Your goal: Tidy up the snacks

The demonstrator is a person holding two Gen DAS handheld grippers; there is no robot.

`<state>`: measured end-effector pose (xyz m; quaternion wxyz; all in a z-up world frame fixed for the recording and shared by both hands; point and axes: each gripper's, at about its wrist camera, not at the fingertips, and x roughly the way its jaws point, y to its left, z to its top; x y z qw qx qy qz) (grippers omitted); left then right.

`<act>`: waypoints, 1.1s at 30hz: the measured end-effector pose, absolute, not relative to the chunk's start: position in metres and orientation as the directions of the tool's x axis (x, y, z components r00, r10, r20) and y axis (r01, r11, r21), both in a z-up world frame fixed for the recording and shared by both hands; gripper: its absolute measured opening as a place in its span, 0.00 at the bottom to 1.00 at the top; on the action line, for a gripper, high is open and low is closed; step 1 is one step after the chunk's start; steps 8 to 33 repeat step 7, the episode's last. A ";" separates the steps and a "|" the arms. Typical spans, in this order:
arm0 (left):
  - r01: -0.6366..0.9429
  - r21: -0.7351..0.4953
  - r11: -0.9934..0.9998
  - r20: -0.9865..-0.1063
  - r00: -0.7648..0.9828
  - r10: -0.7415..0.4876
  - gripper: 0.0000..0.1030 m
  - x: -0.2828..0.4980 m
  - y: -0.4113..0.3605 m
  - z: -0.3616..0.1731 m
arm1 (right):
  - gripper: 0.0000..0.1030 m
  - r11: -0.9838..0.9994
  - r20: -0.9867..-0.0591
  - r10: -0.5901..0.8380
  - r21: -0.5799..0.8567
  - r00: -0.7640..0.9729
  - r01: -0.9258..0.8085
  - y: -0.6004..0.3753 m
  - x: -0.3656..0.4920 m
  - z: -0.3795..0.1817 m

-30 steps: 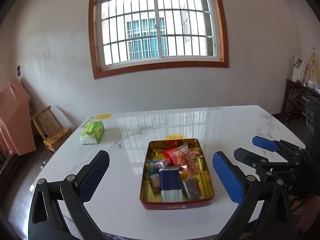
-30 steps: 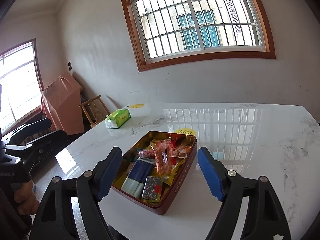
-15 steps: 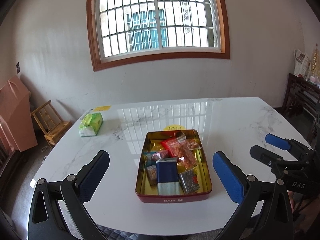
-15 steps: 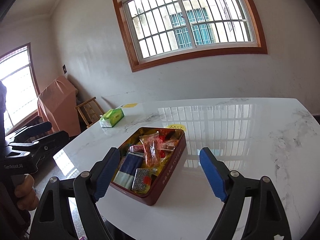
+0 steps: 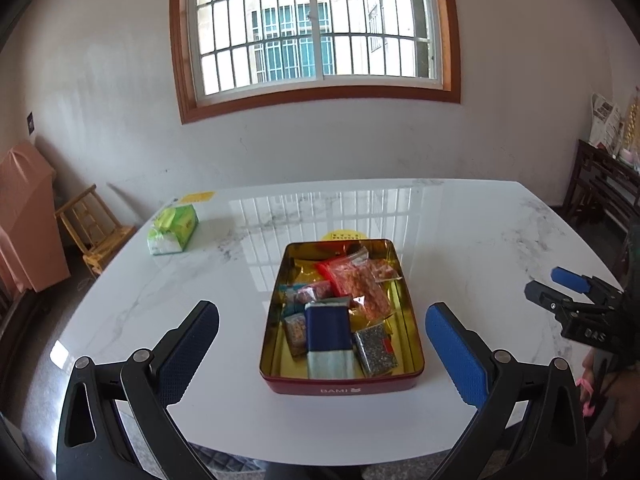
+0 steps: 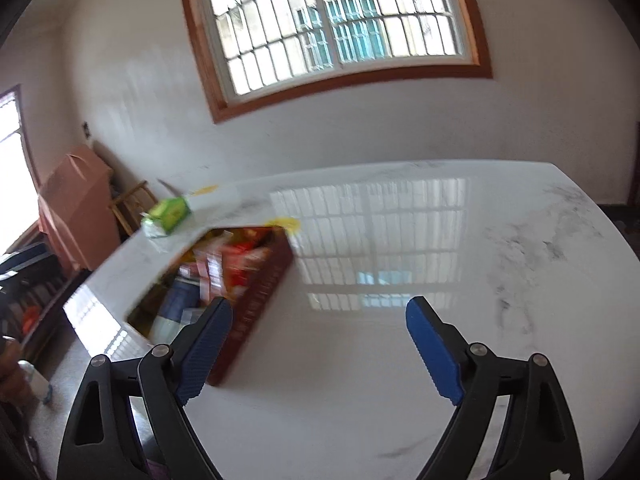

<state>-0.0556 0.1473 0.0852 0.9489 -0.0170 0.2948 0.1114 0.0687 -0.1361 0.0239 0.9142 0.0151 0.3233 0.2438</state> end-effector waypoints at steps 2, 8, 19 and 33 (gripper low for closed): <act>-0.225 0.008 0.974 -0.562 0.805 0.191 1.00 -0.054 0.150 0.082 | 0.84 0.905 -0.615 0.405 0.163 0.677 -0.394 -0.155 0.088 0.013; -0.266 -0.049 0.963 -0.602 0.777 0.184 1.00 -0.050 0.167 0.071 | 0.85 0.961 -0.744 0.240 0.093 0.624 -0.260 -0.209 0.152 -0.025; -0.266 -0.049 0.963 -0.602 0.777 0.184 1.00 -0.050 0.167 0.071 | 0.85 0.961 -0.744 0.240 0.093 0.624 -0.260 -0.209 0.152 -0.025; -0.266 -0.049 0.963 -0.602 0.777 0.184 1.00 -0.050 0.167 0.071 | 0.85 0.961 -0.744 0.240 0.093 0.624 -0.260 -0.209 0.152 -0.025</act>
